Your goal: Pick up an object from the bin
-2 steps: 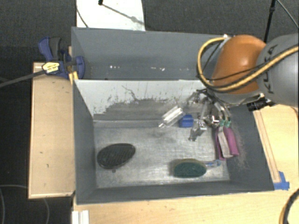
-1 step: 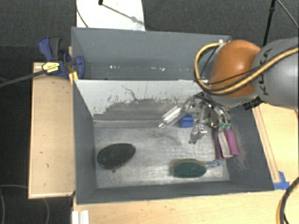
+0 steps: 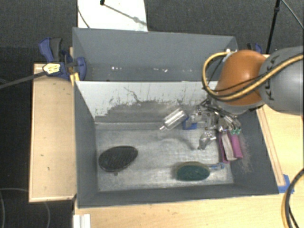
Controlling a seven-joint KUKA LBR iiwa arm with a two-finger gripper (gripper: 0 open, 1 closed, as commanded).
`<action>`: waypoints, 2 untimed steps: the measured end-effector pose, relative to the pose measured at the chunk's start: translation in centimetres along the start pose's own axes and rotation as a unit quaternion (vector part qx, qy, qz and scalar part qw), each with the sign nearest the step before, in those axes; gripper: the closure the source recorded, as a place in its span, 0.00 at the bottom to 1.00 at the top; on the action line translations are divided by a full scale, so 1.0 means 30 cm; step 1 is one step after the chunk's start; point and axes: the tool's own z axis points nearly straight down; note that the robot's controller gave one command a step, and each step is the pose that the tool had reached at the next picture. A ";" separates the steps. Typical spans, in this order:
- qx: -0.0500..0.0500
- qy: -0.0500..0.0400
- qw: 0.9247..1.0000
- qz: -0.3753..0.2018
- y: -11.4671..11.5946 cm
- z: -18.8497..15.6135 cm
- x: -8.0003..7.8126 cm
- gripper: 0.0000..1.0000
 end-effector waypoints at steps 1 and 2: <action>0.000 0.002 0.989 0.146 -0.021 -0.104 0.020 0.00; 0.001 0.000 0.996 0.085 0.034 0.001 0.009 0.00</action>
Offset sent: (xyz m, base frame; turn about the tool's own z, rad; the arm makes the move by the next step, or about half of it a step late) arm -0.0064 -0.0069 0.0291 0.2920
